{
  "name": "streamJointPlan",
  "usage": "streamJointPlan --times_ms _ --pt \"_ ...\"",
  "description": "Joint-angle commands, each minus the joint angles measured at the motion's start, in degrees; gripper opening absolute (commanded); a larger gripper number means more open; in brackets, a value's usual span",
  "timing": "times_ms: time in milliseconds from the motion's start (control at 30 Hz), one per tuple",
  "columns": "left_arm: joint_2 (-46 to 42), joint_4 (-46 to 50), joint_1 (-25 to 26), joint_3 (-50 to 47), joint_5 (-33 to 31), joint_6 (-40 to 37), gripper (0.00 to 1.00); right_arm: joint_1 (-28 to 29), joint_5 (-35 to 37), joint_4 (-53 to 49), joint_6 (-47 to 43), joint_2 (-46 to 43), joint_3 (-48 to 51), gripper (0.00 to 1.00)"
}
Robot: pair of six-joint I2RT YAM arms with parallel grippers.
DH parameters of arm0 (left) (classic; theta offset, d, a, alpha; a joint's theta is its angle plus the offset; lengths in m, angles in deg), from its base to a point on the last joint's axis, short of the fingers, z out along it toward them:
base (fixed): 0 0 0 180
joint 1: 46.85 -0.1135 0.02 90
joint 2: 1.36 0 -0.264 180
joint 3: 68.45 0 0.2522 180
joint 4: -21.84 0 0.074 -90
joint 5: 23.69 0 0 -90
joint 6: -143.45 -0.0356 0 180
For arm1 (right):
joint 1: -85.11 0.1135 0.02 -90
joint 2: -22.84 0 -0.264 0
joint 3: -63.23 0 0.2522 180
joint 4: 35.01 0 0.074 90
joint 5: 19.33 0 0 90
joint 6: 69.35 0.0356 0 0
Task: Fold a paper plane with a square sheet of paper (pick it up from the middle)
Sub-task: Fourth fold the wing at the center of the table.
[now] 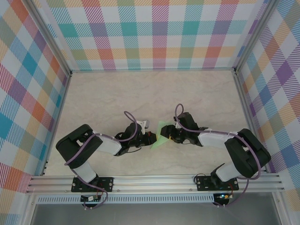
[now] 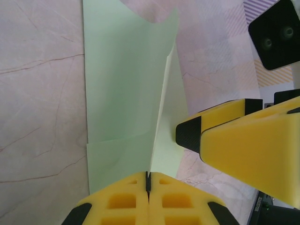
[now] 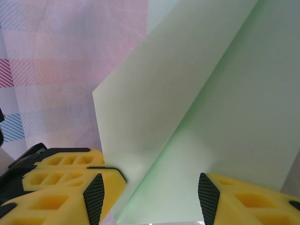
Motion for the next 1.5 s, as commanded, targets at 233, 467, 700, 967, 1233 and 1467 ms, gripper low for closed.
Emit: streamJointPlan --times_ms 233,467,700,967,1233,1467 --pt "2.7 -3.6 -1.4 -0.6 2.0 5.0 0.03 -0.6 -1.7 0.6 -2.0 4.1 -4.0 0.56" --pt "4.4 -4.5 -2.0 -0.5 2.5 8.4 0.03 -0.7 -1.1 -1.3 -2.5 6.3 -5.6 0.55" --pt "6.0 -4.8 -2.7 -0.4 2.9 10.5 0.03 -0.7 0.3 -4.9 -2.7 8.5 -7.2 0.53" --pt "5.3 -4.9 -3.1 -1.0 2.2 11.3 0.03 -0.7 3.4 -11.7 -2.8 9.8 -9.1 0.52" --pt "4.4 -5.3 -3.3 -0.9 3.0 10.9 0.05 -0.6 7.3 -19.7 -2.3 11.4 -11.7 0.54" --pt "3.2 -4.1 -3.4 -0.7 4.5 9.6 0.1 -0.4 8.9 -23.9 -1.1 13.5 -14.3 0.54"
